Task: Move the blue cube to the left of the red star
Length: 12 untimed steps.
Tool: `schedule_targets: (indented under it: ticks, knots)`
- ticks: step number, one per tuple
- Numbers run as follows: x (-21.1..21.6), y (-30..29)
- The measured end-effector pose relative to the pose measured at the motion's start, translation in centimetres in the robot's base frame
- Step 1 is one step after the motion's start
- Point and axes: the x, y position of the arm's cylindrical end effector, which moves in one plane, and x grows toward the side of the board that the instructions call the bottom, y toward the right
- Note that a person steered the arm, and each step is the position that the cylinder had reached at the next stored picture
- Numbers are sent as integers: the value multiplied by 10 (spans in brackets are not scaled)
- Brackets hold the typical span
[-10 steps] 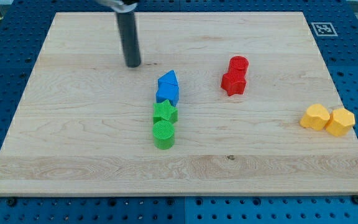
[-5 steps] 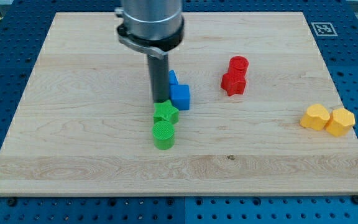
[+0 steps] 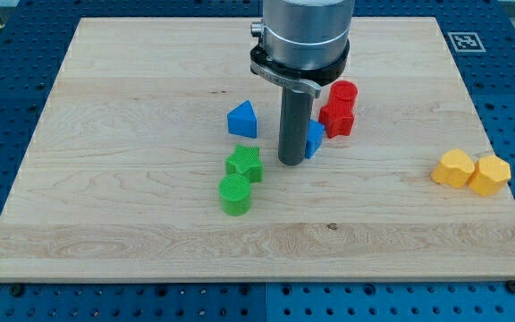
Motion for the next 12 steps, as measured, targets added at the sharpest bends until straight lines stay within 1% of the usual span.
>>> schedule_targets:
  ticks: [1,2,3,7,9,10,11,12]
  knots:
    - [0,0]
    - [0,21]
    - [0,28]
    - [15,28]
    - [4,23]
    - [5,27]
    - [3,43]
    - [-8,38]
